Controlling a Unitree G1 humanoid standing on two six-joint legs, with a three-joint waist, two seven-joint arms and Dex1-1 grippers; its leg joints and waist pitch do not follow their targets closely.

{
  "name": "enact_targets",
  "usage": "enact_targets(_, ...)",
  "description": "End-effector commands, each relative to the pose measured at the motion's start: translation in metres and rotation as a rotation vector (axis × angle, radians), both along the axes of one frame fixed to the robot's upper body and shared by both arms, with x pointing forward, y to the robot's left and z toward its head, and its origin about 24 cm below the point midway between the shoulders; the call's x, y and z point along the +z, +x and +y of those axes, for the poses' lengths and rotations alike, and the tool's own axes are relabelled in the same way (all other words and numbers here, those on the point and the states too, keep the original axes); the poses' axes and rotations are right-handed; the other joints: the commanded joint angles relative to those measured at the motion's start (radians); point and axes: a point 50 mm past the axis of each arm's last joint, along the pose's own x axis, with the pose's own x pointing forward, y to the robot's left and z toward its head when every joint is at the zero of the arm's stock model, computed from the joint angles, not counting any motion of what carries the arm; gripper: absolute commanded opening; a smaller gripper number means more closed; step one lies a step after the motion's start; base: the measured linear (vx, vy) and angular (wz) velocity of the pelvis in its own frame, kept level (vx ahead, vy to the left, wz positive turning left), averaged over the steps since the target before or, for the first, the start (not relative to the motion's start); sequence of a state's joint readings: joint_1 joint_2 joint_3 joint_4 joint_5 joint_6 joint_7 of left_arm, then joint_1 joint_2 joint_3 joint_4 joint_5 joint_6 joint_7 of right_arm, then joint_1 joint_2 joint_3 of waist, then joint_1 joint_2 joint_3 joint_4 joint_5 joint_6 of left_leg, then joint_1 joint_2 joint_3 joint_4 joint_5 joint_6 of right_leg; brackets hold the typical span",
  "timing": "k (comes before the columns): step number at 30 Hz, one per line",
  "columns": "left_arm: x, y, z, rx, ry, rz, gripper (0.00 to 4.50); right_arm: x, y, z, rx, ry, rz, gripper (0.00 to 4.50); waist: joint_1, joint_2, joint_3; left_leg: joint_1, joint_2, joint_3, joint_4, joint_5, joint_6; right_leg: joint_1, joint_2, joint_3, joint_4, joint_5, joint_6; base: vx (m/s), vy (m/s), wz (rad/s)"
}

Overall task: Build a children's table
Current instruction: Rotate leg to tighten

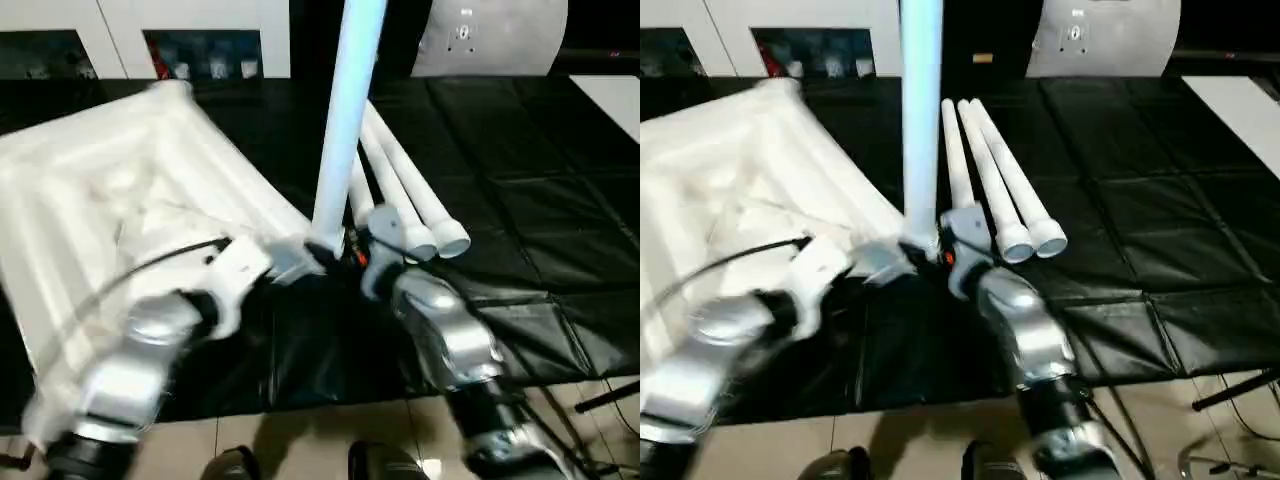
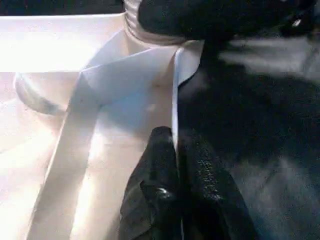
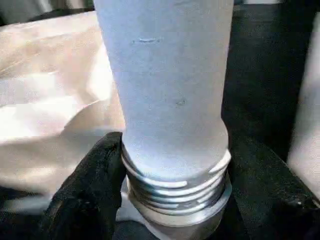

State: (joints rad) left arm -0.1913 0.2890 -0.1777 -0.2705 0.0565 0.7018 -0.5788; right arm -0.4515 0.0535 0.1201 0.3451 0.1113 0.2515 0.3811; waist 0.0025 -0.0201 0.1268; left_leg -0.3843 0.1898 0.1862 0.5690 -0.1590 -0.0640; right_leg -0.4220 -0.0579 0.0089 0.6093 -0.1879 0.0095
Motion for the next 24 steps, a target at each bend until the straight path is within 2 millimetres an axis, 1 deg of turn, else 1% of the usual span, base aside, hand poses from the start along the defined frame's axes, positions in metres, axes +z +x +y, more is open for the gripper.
enact_targets(1,0.015,0.001,-0.03,-0.09,-0.057,-0.088,0.0,-0.011,-0.019,0.043,0.168,0.093,0.1,3.07,0.006,0.0,-0.055,0.015,0.023,-0.011,-0.069,-0.293,-0.001,0.024,-0.043,0.025,-0.084,-0.281,-0.142,0.0,0.0,0.0)
enact_targets(2,0.015,0.001,-0.03,-0.091,-0.056,-0.088,0.0,-0.011,-0.019,0.043,0.169,0.094,0.1,3.42,0.007,0.0,-0.055,0.015,0.023,-0.011,-0.069,-0.289,0.0,0.025,-0.043,0.025,-0.083,-0.27,-0.143,0.0,0.0,0.0)
enact_targets(4,0.012,0.002,-0.024,-0.105,-0.018,-0.079,0.0,-0.01,-0.017,0.036,0.176,0.101,0.095,3.44,0.008,0.001,-0.055,0.014,0.022,-0.01,-0.069,-0.278,0.007,0.027,-0.042,0.025,-0.081,-0.238,-0.144,0.0,0.0,0.0)
enact_targets(5,0.011,0.003,-0.018,-0.102,0.005,-0.067,0.0,-0.01,-0.016,0.03,0.174,0.089,0.084,3.65,0.009,0.003,-0.056,0.013,0.023,-0.012,-0.07,-0.274,0.007,0.029,-0.042,0.023,-0.079,-0.227,-0.147,0.0,0.0,0.0)
enact_targets(6,0.01,0.003,-0.015,-0.094,0.014,-0.061,0.0,-0.01,-0.015,0.029,0.17,0.083,0.079,3.65,0.007,0.003,-0.054,0.013,0.024,-0.012,-0.071,-0.275,0.007,0.028,-0.042,0.023,-0.08,-0.225,-0.149,0.0,0.0,0.0)
enact_targets(7,0.009,0.002,-0.01,-0.072,0.038,-0.045,0.0,-0.009,-0.014,0.024,0.159,0.069,0.065,3.86,0.006,0.005,-0.055,0.013,0.023,-0.011,-0.071,-0.283,0.002,0.028,-0.043,0.023,-0.081,-0.234,-0.151,0.0,0.0,0.0)
enact_targets(8,0.008,0.003,-0.005,-0.069,0.059,-0.039,0.0,-0.009,-0.013,0.019,0.163,0.053,0.052,3.86,0.008,0.009,-0.054,0.013,0.023,-0.012,-0.071,-0.285,0.001,0.028,-0.044,0.023,-0.081,-0.238,-0.151,0.0,0.0,0.0)
enact_targets(9,0.008,0.003,-0.005,-0.069,0.059,-0.039,0.0,-0.009,-0.013,0.019,0.163,0.053,0.052,3.99,0.007,0.007,-0.054,0.013,0.023,-0.012,-0.072,-0.288,-0.001,0.029,-0.043,0.023,-0.081,-0.242,-0.151,0.0,0.0,0.0)
enact_targets(10,0.008,0.003,-0.002,-0.066,0.073,-0.036,0.0,-0.009,-0.013,0.016,0.165,0.042,0.042,3.99,0.006,0.007,-0.054,0.013,0.024,-0.012,-0.073,-0.287,-0.002,0.029,-0.044,0.023,-0.081,-0.241,-0.153,0.0,0.0,0.0)
enact_targets(11,0.007,0.003,0.003,-0.066,0.082,-0.031,0.0,-0.007,-0.013,0.011,0.176,0.031,0.025,4.23,0.007,0.008,-0.054,0.014,0.024,-0.012,-0.072,-0.287,-0.003,0.028,-0.043,0.023,-0.081,-0.237,-0.153,0.0,0.0,0.0)
enact_targets(12,0.007,0.003,0.008,-0.071,0.094,-0.027,0.0,-0.005,-0.013,0.006,0.192,0.026,0.009,4.23,0.009,0.008,-0.054,0.014,0.025,-0.011,-0.071,-0.275,-0.001,0.03,-0.043,0.023,-0.08,-0.217,-0.155,0.0,0.0,0.0)
enact_targets(14,0.006,0.003,0.018,-0.105,0.12,-0.02,0.0,0.002,-0.014,-0.006,0.235,0.012,-0.028,4.45,0.011,0.007,-0.056,0.012,0.023,-0.011,-0.07,-0.257,0.006,0.033,-0.042,0.022,-0.078,-0.19,-0.16,0.0,0.0,0.0)
enact_targets(15,0.005,0.002,0.023,-0.13,0.129,-0.018,0.0,0.004,-0.015,-0.01,0.265,0.002,-0.044,4.45,0.012,0.006,-0.057,0.012,0.022,-0.011,-0.069,-0.242,0.015,0.036,-0.041,0.021,-0.077,-0.167,-0.162,0.0,0.0,0.0)
enact_targets(17,0.005,0.001,0.03,-0.177,0.146,-0.016,0.0,0.009,-0.017,-0.018,0.319,-0.028,-0.071,4.45,0.01,0.007,-0.058,0.009,0.022,-0.008,-0.066,-0.218,0.026,0.036,-0.042,0.022,-0.073,-0.123,-0.181,0.0,0.0,0.0)
enact_targets(18,0.005,0.001,0.032,-0.19,0.151,-0.016,0.0,0.01,-0.017,-0.02,0.334,-0.037,-0.078,4.45,0.012,0.007,-0.059,0.009,0.022,-0.009,-0.065,-0.214,0.03,0.037,-0.042,0.021,-0.073,-0.117,-0.185,0.0,0.0,0.0)
enact_targets(19,0.005,-0.001,0.035,-0.224,0.16,-0.003,0.0,0.014,-0.018,-0.025,0.371,-0.059,-0.096,4.45,0.012,0.006,-0.061,0.01,0.024,-0.007,-0.063,-0.185,0.041,0.037,-0.041,0.02,-0.067,-0.077,-0.198,0.0,0.0,0.0)
enact_targets(20,0.005,-0.003,0.038,-0.261,0.164,0.006,0.0,0.016,-0.019,-0.028,0.405,-0.077,-0.109,4.45,0.012,0.007,-0.059,0.01,0.024,-0.007,-0.064,-0.189,0.044,0.036,-0.041,0.019,-0.068,-0.078,-0.203,0.0,0.0,0.0)
enact_targets(21,0.005,-0.007,0.04,-0.333,0.165,0.015,0.0,0.02,-0.021,-0.033,0.461,-0.107,-0.127,4.45,0.015,0.007,-0.058,0.012,0.025,-0.008,-0.064,-0.194,0.047,0.036,-0.042,0.018,-0.068,-0.088,-0.207,0.0,0.0,0.0)
enact_targets(22,0.004,-0.008,0.041,-0.347,0.169,0.022,0.0,0.021,-0.021,-0.034,0.474,-0.118,-0.132,4.45,0.014,0.007,-0.059,0.012,0.025,-0.007,-0.063,-0.192,0.048,0.037,-0.041,0.019,-0.066,-0.082,-0.208,0.0,0.0,0.0)
enact_targets(23,0.004,-0.01,0.043,-0.371,0.178,0.035,0.0,0.023,-0.022,-0.036,0.497,-0.138,-0.14,4.45,0.015,0.009,-0.058,0.014,0.028,-0.005,-0.064,-0.19,0.051,0.034,-0.042,0.02,-0.066,-0.075,-0.216,0.0,0.0,0.0)
enact_targets(24,0.003,-0.013,0.044,-0.425,0.179,0.041,0.0,0.025,-0.023,-0.039,0.528,-0.155,-0.141,4.45,0.02,0.008,-0.058,0.015,0.027,-0.006,-0.062,-0.187,0.05,0.037,-0.042,0.019,-0.065,-0.07,-0.22,0.0,0.0,0.0)
